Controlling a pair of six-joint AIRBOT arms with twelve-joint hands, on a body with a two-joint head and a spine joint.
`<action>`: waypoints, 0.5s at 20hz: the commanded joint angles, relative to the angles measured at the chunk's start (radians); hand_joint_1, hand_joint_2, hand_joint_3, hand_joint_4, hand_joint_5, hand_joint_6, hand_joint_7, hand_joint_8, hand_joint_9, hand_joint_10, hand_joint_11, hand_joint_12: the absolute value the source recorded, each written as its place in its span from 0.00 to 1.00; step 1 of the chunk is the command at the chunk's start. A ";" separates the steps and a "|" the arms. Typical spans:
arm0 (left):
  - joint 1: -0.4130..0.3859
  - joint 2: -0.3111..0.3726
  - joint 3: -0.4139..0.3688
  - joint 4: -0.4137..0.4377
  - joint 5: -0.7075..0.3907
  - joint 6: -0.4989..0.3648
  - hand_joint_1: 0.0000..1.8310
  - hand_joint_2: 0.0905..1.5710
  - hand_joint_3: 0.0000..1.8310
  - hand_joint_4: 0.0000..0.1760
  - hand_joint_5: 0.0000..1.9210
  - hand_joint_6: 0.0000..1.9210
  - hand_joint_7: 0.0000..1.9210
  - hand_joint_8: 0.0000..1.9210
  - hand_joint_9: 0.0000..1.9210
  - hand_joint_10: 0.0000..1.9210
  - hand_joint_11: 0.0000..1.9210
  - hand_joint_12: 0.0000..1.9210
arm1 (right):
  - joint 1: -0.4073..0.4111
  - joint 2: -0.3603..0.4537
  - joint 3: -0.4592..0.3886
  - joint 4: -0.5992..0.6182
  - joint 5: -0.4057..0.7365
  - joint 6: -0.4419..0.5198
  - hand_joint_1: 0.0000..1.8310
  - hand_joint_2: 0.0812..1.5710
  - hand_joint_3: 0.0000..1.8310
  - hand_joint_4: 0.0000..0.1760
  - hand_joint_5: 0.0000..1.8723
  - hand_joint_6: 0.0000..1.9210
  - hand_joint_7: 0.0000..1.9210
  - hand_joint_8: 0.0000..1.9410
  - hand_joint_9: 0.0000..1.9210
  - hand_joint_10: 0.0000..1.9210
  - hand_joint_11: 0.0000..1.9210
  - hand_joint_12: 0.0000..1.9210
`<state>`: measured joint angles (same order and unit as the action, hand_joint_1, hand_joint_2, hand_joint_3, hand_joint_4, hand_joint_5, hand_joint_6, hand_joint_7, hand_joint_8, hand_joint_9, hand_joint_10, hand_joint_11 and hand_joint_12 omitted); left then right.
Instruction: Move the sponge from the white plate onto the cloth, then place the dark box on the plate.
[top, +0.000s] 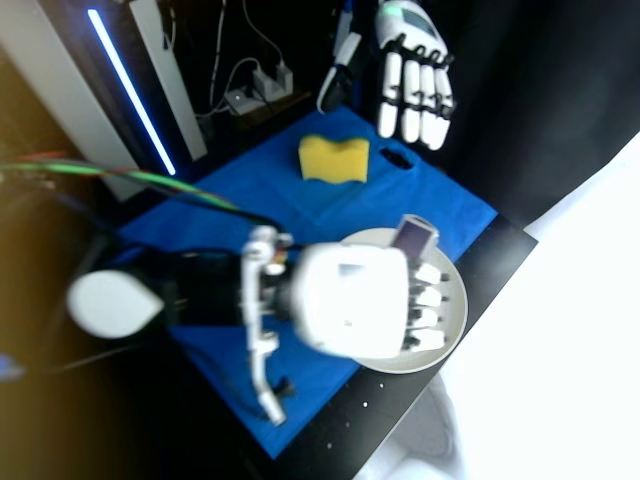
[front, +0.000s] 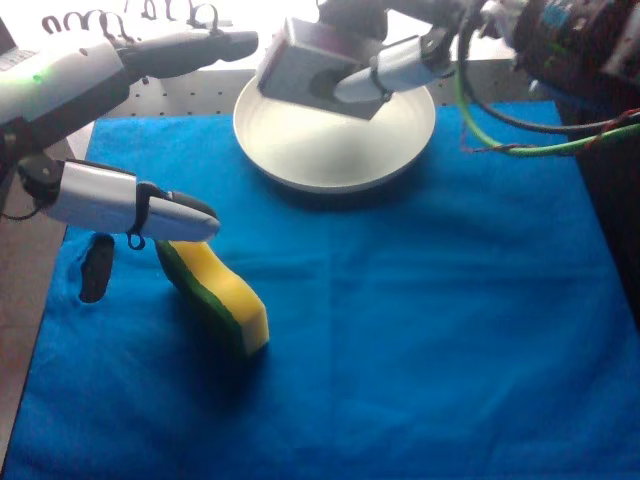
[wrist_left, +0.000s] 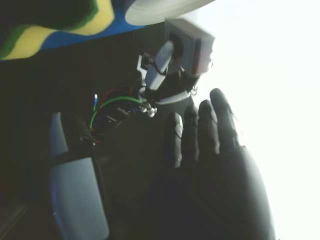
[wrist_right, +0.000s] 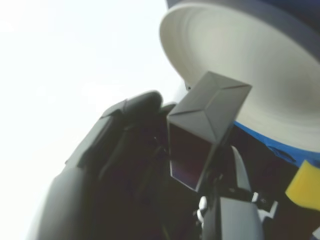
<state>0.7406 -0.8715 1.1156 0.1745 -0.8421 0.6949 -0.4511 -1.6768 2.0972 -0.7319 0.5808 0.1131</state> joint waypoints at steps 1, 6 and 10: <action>-0.014 -0.008 0.004 -0.025 -0.132 -0.006 0.45 0.52 0.00 0.36 0.12 0.00 0.09 0.00 0.07 0.00 0.00 0.32 | 0.015 0.001 0.007 0.029 0.056 0.007 0.73 0.75 0.00 0.00 0.41 0.70 0.39 0.69 0.41 0.71 0.35 0.74; -0.008 -0.011 0.004 -0.027 -0.141 -0.011 0.43 0.52 0.00 0.34 0.12 0.00 0.09 0.00 0.07 0.00 0.00 0.33 | 0.015 0.000 -0.002 -0.047 0.044 0.025 0.53 0.68 0.00 0.13 0.22 0.12 0.24 0.18 0.27 0.34 0.20 0.65; 0.001 -0.011 0.003 -0.036 -0.147 -0.012 0.45 0.52 0.00 0.28 0.13 0.00 0.08 0.00 0.05 0.00 0.00 0.23 | 0.015 0.003 -0.006 -0.064 0.052 0.035 0.48 0.56 0.00 0.91 0.00 0.00 0.04 0.00 0.07 0.00 0.00 0.36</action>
<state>0.7521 -0.8814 1.1156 0.1684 -0.8665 0.6880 -0.4511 -1.6733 2.0930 -0.8452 0.5545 0.1413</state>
